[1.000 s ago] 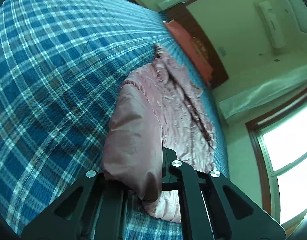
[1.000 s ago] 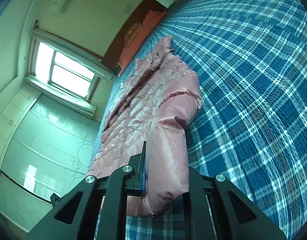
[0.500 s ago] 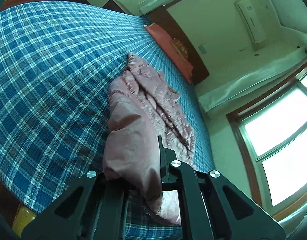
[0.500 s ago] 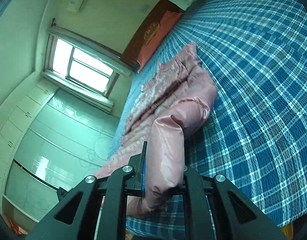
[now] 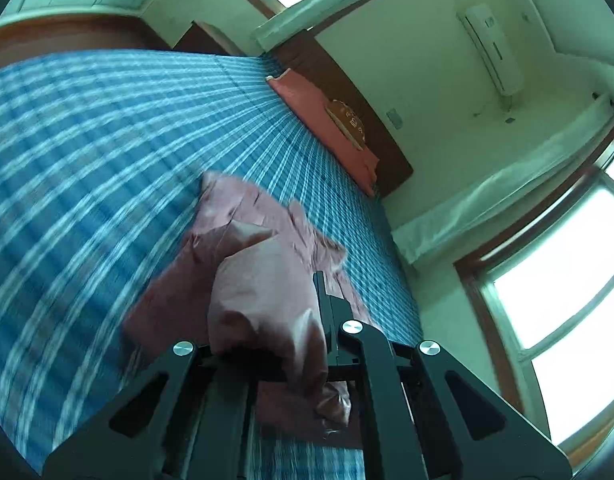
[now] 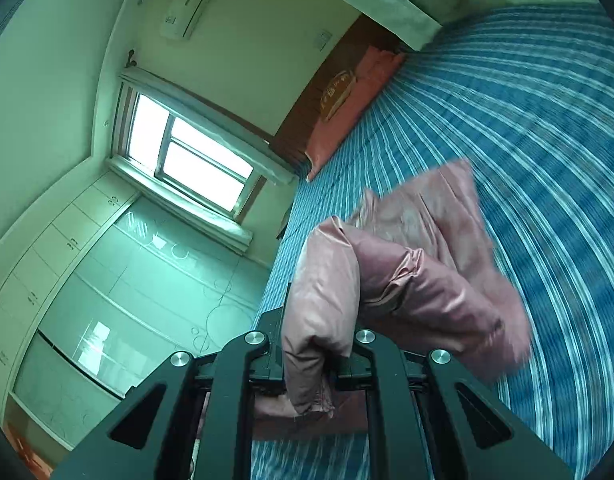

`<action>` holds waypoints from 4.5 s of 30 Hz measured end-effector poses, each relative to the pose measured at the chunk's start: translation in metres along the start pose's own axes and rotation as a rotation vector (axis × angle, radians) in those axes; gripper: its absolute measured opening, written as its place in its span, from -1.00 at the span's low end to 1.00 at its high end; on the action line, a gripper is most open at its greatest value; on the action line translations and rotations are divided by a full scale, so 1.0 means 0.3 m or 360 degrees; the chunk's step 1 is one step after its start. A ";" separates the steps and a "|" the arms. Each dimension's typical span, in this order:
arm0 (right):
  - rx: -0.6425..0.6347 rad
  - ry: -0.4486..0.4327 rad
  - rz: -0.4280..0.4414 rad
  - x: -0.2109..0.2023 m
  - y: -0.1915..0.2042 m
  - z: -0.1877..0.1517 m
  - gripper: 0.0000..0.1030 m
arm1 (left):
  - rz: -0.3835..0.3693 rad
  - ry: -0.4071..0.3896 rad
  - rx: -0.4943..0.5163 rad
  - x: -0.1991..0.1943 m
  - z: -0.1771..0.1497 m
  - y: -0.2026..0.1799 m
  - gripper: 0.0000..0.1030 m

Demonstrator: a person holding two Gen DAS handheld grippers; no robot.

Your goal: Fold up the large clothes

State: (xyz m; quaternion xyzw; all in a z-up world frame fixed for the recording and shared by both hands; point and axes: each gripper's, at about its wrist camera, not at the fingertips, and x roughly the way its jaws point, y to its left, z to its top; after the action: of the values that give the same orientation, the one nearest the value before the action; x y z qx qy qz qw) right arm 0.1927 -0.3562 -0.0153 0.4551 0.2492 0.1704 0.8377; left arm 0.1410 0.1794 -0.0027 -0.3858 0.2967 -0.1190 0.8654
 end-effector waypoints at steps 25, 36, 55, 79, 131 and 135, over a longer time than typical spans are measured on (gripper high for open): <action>0.0097 0.0127 -0.0450 0.769 -0.360 0.404 -0.41 | 0.0558 0.0174 0.0279 0.989 0.299 0.100 -0.80; -0.0134 0.0097 -0.0435 0.675 -0.195 0.352 0.29 | 0.0383 0.0074 0.0234 0.821 0.318 0.002 0.38; -0.0761 0.0430 -0.0944 1.136 -0.172 0.201 0.29 | 0.0805 0.0241 0.0680 1.170 0.201 0.067 0.39; -0.0734 0.0405 -0.1188 1.009 -0.169 0.259 0.36 | 0.0879 0.0340 0.0632 1.124 0.242 0.101 0.46; 0.0116 0.0080 -0.0588 0.215 -0.242 -0.168 -0.63 | 0.0487 0.0104 -0.0162 0.388 -0.151 0.253 -0.78; 0.0148 0.0099 -0.0581 0.129 -0.239 -0.226 -0.63 | 0.0499 0.0129 -0.0186 0.312 -0.194 0.265 -0.78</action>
State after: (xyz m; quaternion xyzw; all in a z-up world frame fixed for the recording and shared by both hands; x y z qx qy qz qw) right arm 0.1896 -0.3283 -0.1175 0.4350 0.3609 0.0177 0.8247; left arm 0.1783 0.1576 -0.1314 -0.3793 0.3943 0.0195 0.8369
